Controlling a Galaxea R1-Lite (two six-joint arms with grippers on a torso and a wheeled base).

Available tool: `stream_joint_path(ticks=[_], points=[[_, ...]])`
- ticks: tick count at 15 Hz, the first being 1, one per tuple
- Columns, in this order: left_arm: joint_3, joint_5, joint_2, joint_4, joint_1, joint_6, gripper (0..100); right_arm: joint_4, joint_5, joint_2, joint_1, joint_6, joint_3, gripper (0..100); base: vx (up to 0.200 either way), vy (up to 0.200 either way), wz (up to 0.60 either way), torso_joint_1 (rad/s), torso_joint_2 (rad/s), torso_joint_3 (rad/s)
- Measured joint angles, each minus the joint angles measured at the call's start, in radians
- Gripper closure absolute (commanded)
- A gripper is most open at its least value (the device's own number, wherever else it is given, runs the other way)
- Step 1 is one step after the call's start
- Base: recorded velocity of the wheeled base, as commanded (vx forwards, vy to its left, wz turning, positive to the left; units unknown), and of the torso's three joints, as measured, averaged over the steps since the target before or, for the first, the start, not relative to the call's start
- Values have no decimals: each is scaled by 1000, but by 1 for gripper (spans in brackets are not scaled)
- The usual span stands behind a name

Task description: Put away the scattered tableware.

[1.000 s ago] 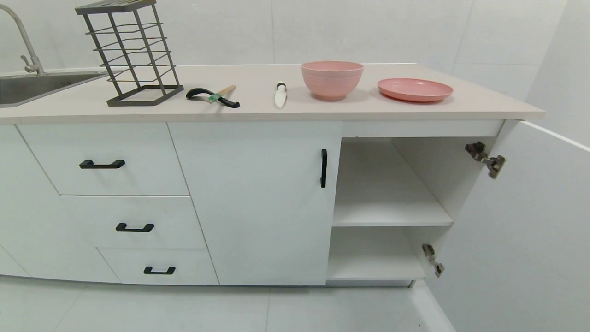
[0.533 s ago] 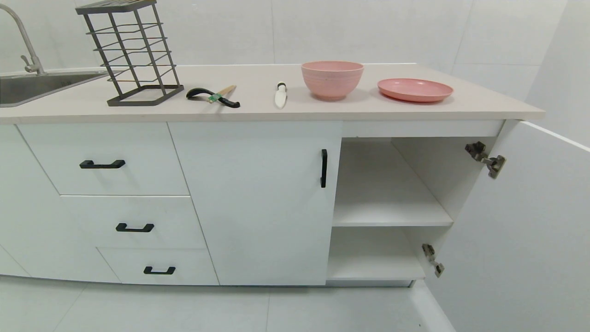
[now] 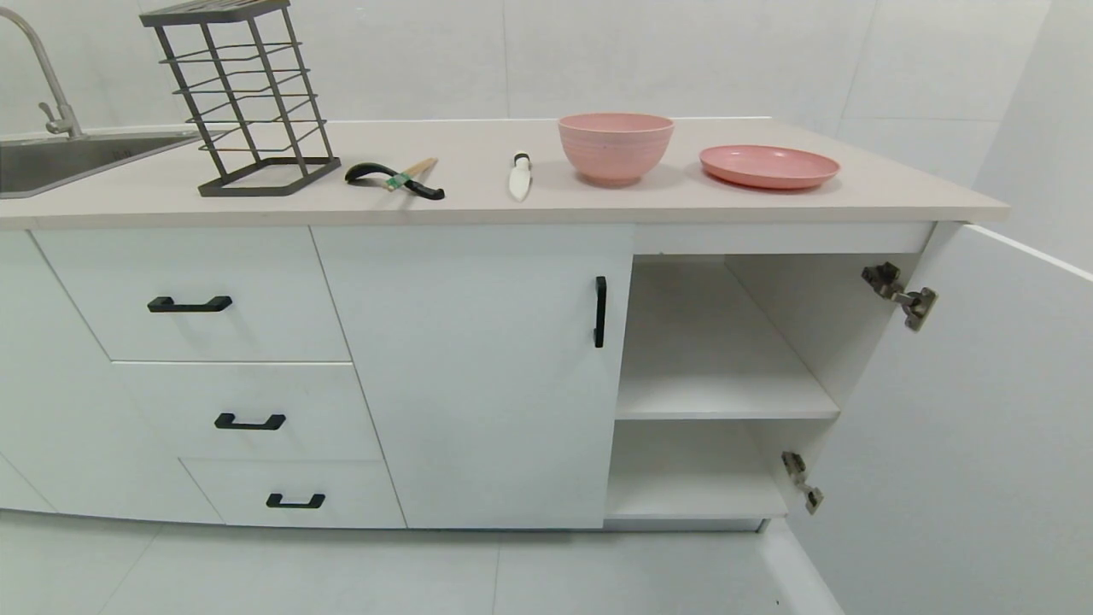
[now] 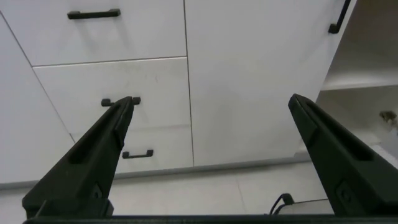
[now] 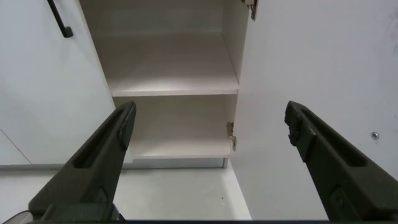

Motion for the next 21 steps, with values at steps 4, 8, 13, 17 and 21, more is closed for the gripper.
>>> stream_joint_path(ticks=[4, 8, 13, 17, 21], points=[[0, 77, 0, -5, 0, 57, 0, 0, 0, 0, 0, 2, 0, 0, 0, 0, 0, 0, 0, 0], [0, 84, 0, -2, 0, 59, 0, 0, 0, 0, 0, 1, 0, 0, 0, 0, 0, 0, 0, 0], [1, 54, 1, 58, -1, 13, 0, 1, 0, 0, 0, 3, 0, 0, 0, 0, 0, 0, 0, 0], [4, 54, 1, 57, 0, 9, 0, 1, 0, 0, 0, 3, 0, 0, 0, 0, -450, 1, 4, -1], [4, 55, 1, 58, -1, 5, 0, 1, 0, 0, 0, 2, 0, 0, 0, -50, -150, 2, 0, 0]])
